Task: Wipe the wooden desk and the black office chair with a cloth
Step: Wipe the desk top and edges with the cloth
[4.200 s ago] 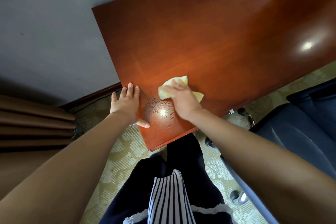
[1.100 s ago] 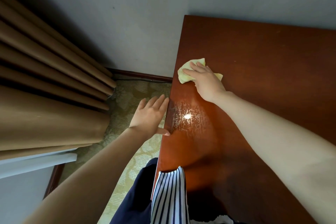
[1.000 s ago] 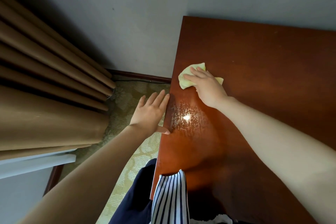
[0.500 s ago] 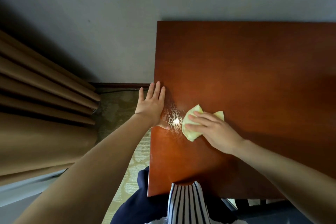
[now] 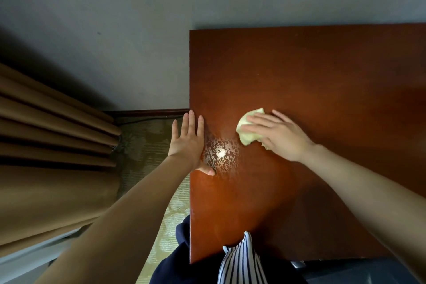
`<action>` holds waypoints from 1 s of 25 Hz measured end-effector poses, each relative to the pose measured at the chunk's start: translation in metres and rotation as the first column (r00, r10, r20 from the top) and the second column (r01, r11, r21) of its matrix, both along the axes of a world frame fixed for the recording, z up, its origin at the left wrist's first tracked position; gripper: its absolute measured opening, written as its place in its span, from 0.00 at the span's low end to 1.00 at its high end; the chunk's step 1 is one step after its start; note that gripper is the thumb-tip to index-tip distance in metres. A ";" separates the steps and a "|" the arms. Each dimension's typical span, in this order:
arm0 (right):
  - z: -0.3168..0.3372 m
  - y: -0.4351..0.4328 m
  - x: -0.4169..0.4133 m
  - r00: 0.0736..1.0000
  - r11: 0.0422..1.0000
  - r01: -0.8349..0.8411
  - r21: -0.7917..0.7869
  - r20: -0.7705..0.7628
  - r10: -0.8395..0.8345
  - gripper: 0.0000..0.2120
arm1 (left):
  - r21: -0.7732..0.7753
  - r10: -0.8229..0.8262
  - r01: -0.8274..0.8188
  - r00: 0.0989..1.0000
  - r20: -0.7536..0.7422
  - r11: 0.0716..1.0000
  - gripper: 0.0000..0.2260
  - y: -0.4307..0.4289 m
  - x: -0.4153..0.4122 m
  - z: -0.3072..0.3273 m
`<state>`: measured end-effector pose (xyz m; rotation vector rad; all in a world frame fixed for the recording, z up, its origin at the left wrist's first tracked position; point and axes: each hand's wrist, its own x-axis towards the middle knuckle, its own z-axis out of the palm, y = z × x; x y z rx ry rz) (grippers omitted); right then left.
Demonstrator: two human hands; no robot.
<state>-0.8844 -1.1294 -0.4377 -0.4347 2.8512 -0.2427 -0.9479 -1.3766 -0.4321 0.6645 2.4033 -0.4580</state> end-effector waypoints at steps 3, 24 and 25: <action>-0.002 0.001 -0.034 0.976 0.976 0.216 0.002 -0.015 -0.216 0.22 | -0.047 -0.041 0.039 0.999 -0.032 0.998 0.67 0.002 -0.001 0.000; -0.009 -0.069 0.067 0.978 0.964 0.084 -0.253 -0.165 -0.128 0.13 | -0.098 -0.052 0.049 0.998 -0.031 0.994 0.65 0.007 -0.001 0.011; -0.011 -0.072 0.079 0.977 0.968 0.065 -0.242 -0.184 -0.112 0.12 | -0.110 -0.075 0.070 0.996 -0.039 0.991 0.65 0.008 -0.001 0.012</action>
